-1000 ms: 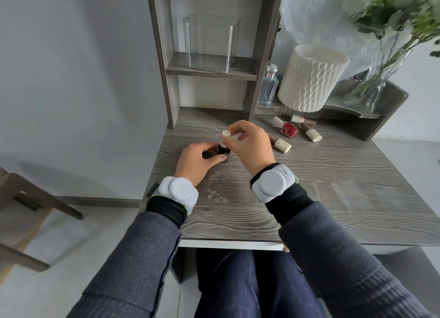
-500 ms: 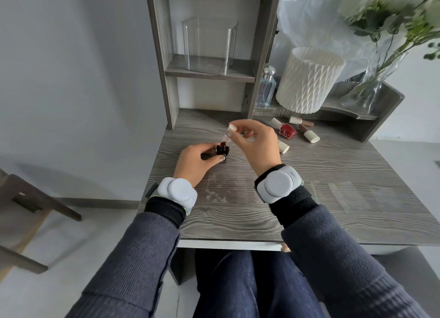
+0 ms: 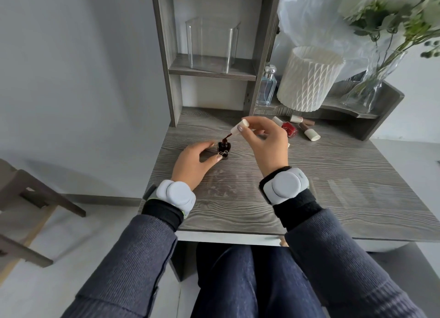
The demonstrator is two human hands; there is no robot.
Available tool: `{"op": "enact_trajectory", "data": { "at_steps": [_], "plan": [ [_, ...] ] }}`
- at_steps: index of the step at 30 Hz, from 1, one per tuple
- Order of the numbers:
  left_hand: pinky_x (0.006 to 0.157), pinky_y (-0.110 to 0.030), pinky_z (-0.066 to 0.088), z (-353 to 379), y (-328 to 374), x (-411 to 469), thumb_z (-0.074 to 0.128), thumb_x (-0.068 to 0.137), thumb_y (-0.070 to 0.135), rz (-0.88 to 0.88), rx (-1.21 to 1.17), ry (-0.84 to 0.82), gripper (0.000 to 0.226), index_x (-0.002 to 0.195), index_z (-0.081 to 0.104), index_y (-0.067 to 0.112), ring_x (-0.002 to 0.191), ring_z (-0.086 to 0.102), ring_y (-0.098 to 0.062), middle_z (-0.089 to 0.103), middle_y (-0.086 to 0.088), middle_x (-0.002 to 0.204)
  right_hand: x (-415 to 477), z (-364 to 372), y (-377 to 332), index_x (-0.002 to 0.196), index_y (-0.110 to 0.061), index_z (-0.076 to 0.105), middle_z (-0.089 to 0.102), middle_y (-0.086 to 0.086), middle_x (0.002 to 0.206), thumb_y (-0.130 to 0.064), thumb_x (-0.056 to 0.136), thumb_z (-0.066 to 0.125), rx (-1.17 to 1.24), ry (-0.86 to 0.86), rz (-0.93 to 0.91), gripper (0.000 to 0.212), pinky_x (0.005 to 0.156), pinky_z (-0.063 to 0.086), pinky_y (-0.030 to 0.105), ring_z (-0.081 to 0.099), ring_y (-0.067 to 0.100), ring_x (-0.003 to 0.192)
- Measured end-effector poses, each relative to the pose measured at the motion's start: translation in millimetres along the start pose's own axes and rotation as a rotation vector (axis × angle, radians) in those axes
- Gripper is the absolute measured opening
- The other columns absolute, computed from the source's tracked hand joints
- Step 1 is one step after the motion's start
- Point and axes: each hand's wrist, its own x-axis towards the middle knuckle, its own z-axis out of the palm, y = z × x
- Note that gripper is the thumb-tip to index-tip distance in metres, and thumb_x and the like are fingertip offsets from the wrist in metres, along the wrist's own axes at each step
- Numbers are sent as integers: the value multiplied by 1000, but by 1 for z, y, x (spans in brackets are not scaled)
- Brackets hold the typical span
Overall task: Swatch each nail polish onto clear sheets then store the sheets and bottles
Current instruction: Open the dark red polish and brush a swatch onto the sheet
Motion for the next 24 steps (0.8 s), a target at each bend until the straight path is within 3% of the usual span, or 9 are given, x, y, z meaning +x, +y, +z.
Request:
{"op": "enact_trajectory", "data": {
  "at_steps": [3, 9, 18, 24],
  "plan": [
    [100, -22, 34, -4, -2, -8, 67, 86, 31, 6, 33, 5, 46, 128, 59, 13, 122, 51, -15, 59, -1, 130, -7, -3, 2, 89, -22, 70, 69, -8, 82, -23, 87, 71, 28, 25, 15, 2, 76, 48, 23, 61, 13, 80],
    [100, -22, 34, -14, -6, -23, 68, 86, 31, 10, 80, -10, 39, 123, 63, 18, 121, 51, -15, 60, 1, 128, -25, -9, 5, 91, -10, 71, 69, -6, 82, -24, 87, 71, 105, 57, 69, 14, 73, 46, 13, 58, 4, 75],
    [102, -18, 27, -22, -12, -39, 71, 77, 44, 130, 163, -89, 50, 122, 63, 22, 124, 46, -9, 57, 9, 131, -52, -13, 16, 85, -16, 65, 62, -13, 76, -22, 88, 71, 110, 24, 110, 9, 70, 42, 11, 54, 1, 72],
    [107, -25, 24, -21, -13, -40, 68, 73, 53, 162, 256, -132, 54, 123, 62, 32, 129, 38, -13, 50, 11, 137, -56, -11, 16, 85, -17, 56, 58, -10, 73, -18, 91, 64, 37, 14, 84, 10, 64, 43, 20, 55, 8, 69]
  ]
}}
